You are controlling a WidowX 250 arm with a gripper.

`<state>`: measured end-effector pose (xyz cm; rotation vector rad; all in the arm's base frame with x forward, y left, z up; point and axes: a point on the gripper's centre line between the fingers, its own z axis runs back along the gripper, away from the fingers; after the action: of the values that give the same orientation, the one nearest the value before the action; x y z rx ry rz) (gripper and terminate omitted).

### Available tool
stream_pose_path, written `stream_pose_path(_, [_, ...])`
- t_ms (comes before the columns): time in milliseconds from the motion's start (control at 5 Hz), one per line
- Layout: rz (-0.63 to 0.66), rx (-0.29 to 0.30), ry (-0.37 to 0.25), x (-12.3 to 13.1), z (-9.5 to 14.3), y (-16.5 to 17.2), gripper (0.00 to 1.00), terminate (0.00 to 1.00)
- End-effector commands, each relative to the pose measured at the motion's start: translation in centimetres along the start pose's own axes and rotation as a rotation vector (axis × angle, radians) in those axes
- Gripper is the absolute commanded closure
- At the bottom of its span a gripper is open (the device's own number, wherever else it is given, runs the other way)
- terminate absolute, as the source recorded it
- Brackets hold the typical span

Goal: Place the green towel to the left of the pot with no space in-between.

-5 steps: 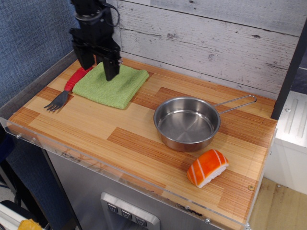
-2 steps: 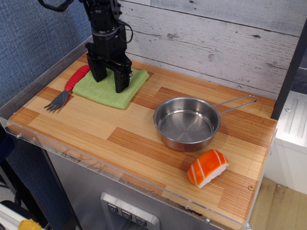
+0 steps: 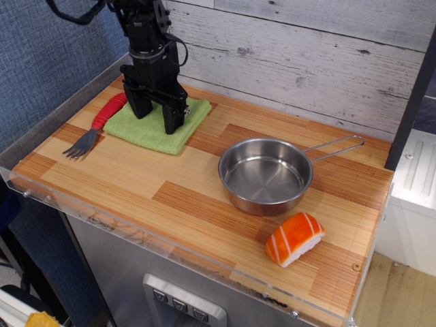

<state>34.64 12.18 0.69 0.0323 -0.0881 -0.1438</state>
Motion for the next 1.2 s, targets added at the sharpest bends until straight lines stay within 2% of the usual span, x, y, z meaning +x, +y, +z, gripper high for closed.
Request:
stream_pose_path(0, [-0.056,-0.011,0.000,-2.1,0.9,-3.8,0.00,0.00])
stream_pose_path(600, [-0.156,-0.041,0.007,-4.4,2.0,-8.5,0.00,0.00])
stream_pose_path(1000, [-0.216,-0.046,0.015,-5.5,2.4,-10.4,0.00,0.00])
